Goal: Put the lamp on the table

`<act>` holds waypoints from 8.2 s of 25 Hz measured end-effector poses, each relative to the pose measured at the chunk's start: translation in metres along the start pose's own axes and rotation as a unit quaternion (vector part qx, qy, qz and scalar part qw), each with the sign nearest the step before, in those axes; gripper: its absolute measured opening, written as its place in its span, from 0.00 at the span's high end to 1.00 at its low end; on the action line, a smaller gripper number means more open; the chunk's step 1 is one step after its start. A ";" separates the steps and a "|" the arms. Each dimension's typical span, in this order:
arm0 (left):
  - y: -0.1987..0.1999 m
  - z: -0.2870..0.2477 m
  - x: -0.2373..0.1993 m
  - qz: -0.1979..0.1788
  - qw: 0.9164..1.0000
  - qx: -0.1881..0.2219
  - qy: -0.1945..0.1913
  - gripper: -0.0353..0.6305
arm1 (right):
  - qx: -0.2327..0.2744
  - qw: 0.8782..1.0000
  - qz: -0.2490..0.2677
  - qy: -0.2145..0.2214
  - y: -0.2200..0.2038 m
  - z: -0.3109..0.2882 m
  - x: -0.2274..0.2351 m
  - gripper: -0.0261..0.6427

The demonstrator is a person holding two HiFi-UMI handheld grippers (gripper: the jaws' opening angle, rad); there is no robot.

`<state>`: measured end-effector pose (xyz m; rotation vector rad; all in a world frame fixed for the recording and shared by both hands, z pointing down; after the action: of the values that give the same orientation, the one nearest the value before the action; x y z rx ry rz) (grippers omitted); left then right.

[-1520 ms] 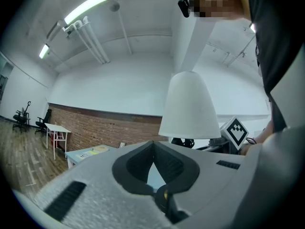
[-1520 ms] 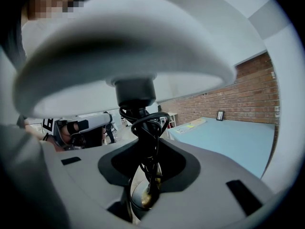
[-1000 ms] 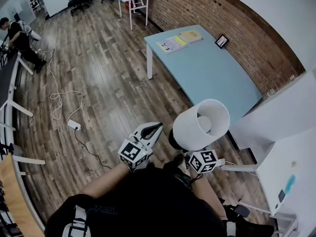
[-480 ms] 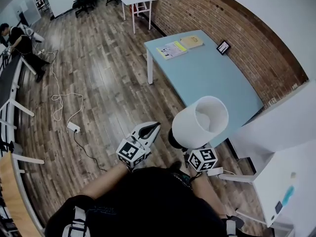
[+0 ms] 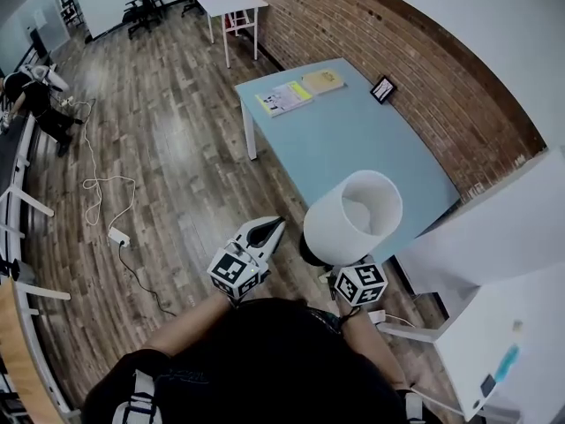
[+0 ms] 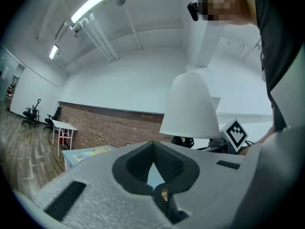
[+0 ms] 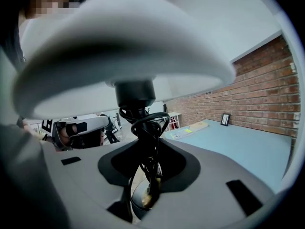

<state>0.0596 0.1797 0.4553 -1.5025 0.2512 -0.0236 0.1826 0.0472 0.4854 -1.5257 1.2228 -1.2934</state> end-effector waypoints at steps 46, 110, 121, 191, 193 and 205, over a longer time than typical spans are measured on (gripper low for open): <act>0.016 -0.177 -0.137 -0.002 0.997 -0.009 -0.078 0.93 | 0.010 0.998 -0.024 -0.056 0.053 -0.142 0.114 0.80; -0.018 -0.403 -0.073 -0.007 0.983 -0.068 -0.171 0.93 | 0.033 0.993 -0.053 -0.104 0.091 -0.118 0.304 0.80; -0.033 -0.488 -0.083 0.013 0.961 -0.093 -0.258 0.93 | 0.033 0.979 -0.073 -0.187 0.094 -0.127 0.343 0.80; -0.131 -0.636 -0.185 -0.039 0.876 -0.201 -0.436 0.93 | -0.007 0.913 -0.194 -0.360 -0.051 -0.253 0.477 0.79; -0.131 -0.635 -0.184 -0.039 0.877 -0.201 -0.435 0.93 | -0.006 0.915 -0.187 -0.356 -0.053 -0.253 0.474 0.79; -0.127 -0.629 -0.181 -0.043 0.875 -0.197 -0.440 0.93 | 0.000 0.914 -0.180 -0.362 -0.060 -0.250 0.466 0.78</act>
<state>-0.2121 -0.4170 0.5781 -1.7717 -0.5819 0.6659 -0.0423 -0.3853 0.6980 -2.0371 0.4749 -0.7894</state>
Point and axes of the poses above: the fingertips, and each gripper's own axes: z backward along the fingers, x to its right, y out of its top, the point moved 5 cm from there along z, backward along the fingers, and after that the axes turned 9 degrees about y, right-handed, at the moved point
